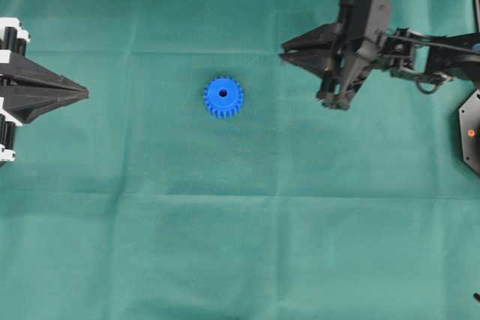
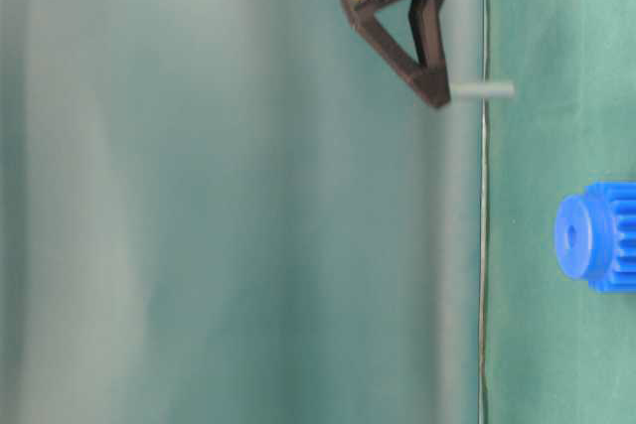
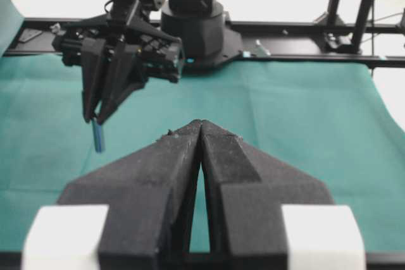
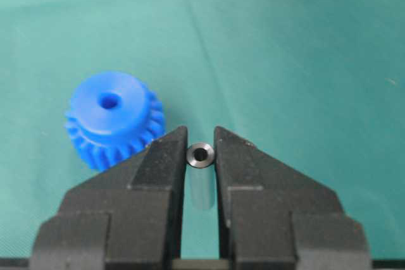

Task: Insert the shaft placed at a random location into the center hole of the small gear at another random location.
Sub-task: 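Carry the held shaft left over the blue gear's center hole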

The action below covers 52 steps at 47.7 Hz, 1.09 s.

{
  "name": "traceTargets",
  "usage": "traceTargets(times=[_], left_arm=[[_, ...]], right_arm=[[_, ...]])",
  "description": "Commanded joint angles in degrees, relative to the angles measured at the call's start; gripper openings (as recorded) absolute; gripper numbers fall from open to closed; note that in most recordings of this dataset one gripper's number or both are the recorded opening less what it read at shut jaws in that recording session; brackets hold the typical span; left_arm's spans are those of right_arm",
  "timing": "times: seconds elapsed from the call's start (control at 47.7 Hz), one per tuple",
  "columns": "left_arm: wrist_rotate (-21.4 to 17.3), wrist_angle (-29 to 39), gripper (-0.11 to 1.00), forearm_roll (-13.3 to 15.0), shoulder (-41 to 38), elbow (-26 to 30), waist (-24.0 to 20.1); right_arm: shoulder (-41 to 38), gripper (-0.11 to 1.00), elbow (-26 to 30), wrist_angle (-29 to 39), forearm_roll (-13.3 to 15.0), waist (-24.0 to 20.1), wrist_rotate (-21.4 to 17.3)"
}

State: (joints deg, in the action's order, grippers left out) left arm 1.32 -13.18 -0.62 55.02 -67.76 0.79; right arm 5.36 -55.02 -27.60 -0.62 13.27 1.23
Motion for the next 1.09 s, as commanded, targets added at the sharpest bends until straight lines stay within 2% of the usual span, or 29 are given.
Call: traceTargets(times=[0.0, 0.587, 1.069], left_arm=[[0.0, -0.18, 0.0, -0.09, -0.53, 1.05, -0.09], [0.0, -0.09, 0.0, -0.09, -0.53, 1.05, -0.18], [0.09, -0.09, 0.0, -0.09, -0.53, 1.05, -0.26]], right_arm=[[-0.79, 0.12, 3.43, 0.26, 0.0, -1.14, 0.62], [-10.72, 0.12, 17.58, 4.04, 0.09, -5.62, 0.62], [-13.27, 0.12, 19.25, 5.54, 0.09, -5.8, 0.7]])
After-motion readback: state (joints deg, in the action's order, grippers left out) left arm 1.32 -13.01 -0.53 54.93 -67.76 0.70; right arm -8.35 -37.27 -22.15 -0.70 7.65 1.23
